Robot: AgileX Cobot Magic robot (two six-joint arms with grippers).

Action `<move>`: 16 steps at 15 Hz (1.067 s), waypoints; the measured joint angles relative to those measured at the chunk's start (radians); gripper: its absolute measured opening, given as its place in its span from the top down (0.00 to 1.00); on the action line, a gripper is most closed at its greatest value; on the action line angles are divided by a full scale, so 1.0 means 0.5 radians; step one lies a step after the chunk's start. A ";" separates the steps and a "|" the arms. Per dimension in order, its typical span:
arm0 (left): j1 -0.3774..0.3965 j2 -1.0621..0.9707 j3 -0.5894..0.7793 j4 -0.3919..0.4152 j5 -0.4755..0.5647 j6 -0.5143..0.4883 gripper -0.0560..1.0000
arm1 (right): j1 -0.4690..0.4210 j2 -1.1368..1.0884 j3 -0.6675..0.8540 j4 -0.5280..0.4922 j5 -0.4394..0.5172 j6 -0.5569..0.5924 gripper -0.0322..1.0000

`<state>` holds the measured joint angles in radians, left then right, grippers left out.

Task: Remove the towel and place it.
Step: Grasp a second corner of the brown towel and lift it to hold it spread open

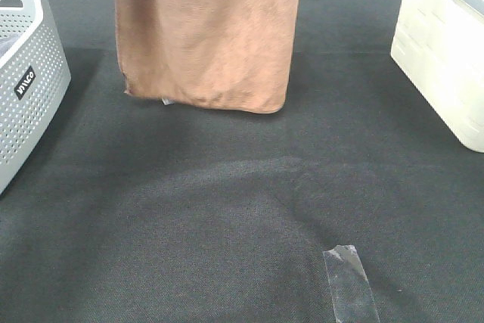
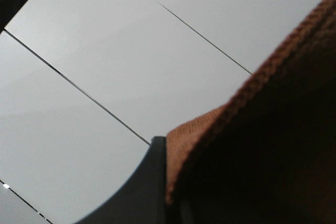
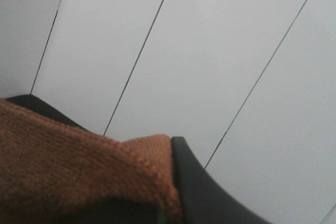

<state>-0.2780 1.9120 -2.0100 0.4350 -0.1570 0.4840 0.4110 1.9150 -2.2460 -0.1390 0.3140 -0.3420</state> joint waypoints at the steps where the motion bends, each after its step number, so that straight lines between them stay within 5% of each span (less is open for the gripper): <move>1: 0.046 0.046 0.000 -0.018 -0.152 0.000 0.95 | -0.006 0.034 0.000 -0.004 -0.104 0.012 0.97; 3: 0.128 0.154 -0.002 -0.148 -0.518 0.000 0.95 | -0.048 0.116 -0.002 -0.002 -0.324 0.032 0.97; 6: 0.180 0.344 -0.130 -0.278 -0.698 0.000 0.95 | -0.120 0.256 -0.074 0.042 -0.508 0.048 0.97; 12: 0.198 0.918 -1.084 -0.284 -0.440 0.000 0.95 | -0.240 0.454 -0.254 0.146 -0.628 0.058 0.97; 16: 0.192 0.970 -1.114 -0.276 -0.352 0.000 0.95 | -0.268 0.454 -0.256 0.202 -0.582 0.076 0.97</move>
<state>-0.1820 2.3970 -2.5670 0.2970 -0.3330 0.4840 0.2770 2.1420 -2.3740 -0.0380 0.0230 -0.3040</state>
